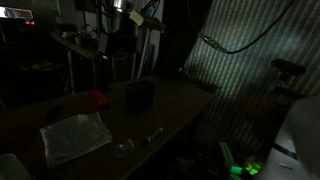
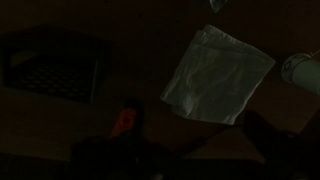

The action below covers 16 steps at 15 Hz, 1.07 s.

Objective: Put the white towel inside the black object on the right

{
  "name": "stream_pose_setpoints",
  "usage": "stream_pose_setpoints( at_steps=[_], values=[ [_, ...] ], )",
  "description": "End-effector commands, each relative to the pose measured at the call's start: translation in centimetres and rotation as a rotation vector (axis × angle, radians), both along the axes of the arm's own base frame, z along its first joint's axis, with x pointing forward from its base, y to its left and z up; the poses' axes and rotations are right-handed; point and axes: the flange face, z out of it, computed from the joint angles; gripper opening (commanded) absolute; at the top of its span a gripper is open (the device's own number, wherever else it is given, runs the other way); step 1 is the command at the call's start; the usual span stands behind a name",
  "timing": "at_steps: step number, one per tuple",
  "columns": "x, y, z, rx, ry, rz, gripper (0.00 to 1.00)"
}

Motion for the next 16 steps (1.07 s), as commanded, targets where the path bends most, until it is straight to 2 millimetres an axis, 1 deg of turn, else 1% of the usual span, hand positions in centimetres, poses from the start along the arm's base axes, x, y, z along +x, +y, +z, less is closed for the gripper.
stream_pose_setpoints(
  at_steps=[1, 4, 7, 10, 13, 16],
  values=[
    [2.7, 3.7, 0.2, 0.017, -0.088, 0.05, 1.0],
    [4.2, 6.2, -1.4, -0.001, -0.139, 0.122, 1.0],
    [5.5, 7.9, -4.1, -0.029, -0.153, 0.178, 1.0],
    [6.6, 9.2, -7.3, -0.031, -0.152, 0.209, 1.0],
    [7.5, 10.6, -11.1, -0.024, -0.14, 0.218, 1.0],
    [7.7, 12.0, -15.2, -0.024, -0.105, 0.228, 1.0]
  ],
)
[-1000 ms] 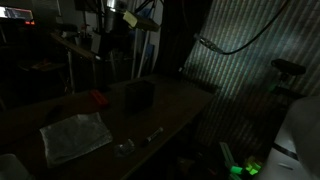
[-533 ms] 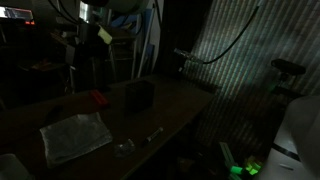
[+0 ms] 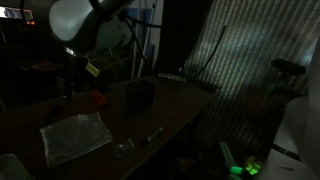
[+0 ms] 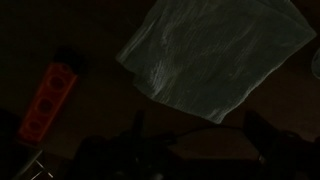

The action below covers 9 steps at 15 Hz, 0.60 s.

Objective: Put the white towel inside the black object on the right

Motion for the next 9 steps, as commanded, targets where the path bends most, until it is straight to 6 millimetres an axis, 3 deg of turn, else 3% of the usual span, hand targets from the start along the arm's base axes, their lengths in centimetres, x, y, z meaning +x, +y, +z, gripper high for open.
stream_pose_setpoints(
  at_steps=[1, 9],
  values=[
    [1.0, 2.0, -3.8, -0.007, 0.008, 0.019, 1.0],
    [2.4, 2.0, -12.8, -0.017, 0.119, 0.018, 1.0]
  ],
)
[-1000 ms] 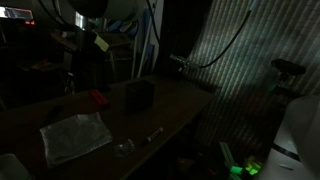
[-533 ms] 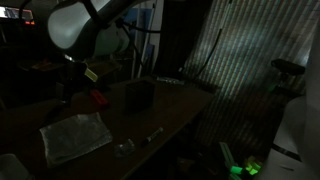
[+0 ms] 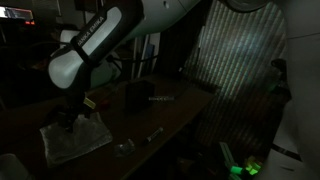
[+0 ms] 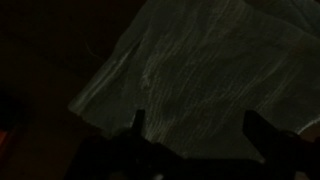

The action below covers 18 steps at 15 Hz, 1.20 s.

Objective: Put the white towel inside the black object on the right

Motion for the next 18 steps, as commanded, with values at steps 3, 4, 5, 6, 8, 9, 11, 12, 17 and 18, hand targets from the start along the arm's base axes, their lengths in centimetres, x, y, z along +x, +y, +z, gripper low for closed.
stream_pose_setpoints(
  at_steps=[3, 4, 5, 6, 8, 9, 11, 12, 17, 18],
  values=[
    [1.3, 0.4, -3.3, -0.003, 0.043, 0.012, 1.0],
    [1.2, 0.4, -3.1, -0.011, 0.044, 0.014, 1.0],
    [1.0, 0.3, -2.8, -0.012, 0.043, 0.009, 0.75],
    [0.7, 0.2, -2.3, -0.022, 0.044, 0.011, 0.74],
    [-0.2, 0.0, -1.3, -0.025, 0.052, 0.013, 0.59],
    [-0.5, -0.1, -0.9, -0.032, 0.057, 0.011, 0.52],
    [-1.5, -0.5, 0.1, -0.036, 0.065, 0.011, 0.36],
    [-2.1, -0.7, 0.7, -0.037, 0.07, 0.008, 0.27],
    [-4.8, -2.5, 2.2, -0.052, 0.104, -0.019, 0.0],
    [-5.1, -2.9, 2.5, -0.053, 0.107, -0.025, 0.0]
  ],
)
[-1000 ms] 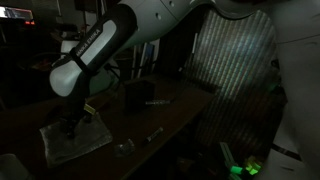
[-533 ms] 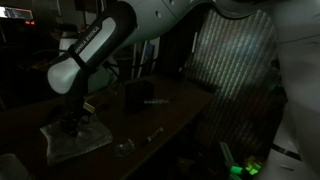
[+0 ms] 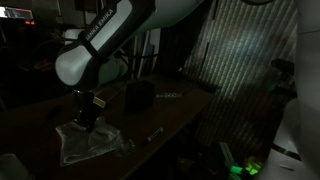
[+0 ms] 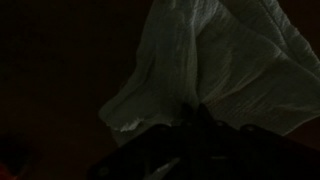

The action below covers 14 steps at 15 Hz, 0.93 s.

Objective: Put the white towel inside the black object on the right

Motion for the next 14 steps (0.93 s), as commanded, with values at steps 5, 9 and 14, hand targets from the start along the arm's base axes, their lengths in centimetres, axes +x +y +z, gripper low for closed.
stream_pose_setpoints(
  at_steps=[5, 9, 14],
  values=[
    [-2.6, -2.7, 4.5, 0.0, -0.027, -0.047, 0.02],
    [-2.4, -3.7, 10.0, 0.016, -0.139, -0.067, 0.02],
    [-2.2, -8.1, 17.5, 0.008, -0.287, -0.15, 0.02]
  ],
)
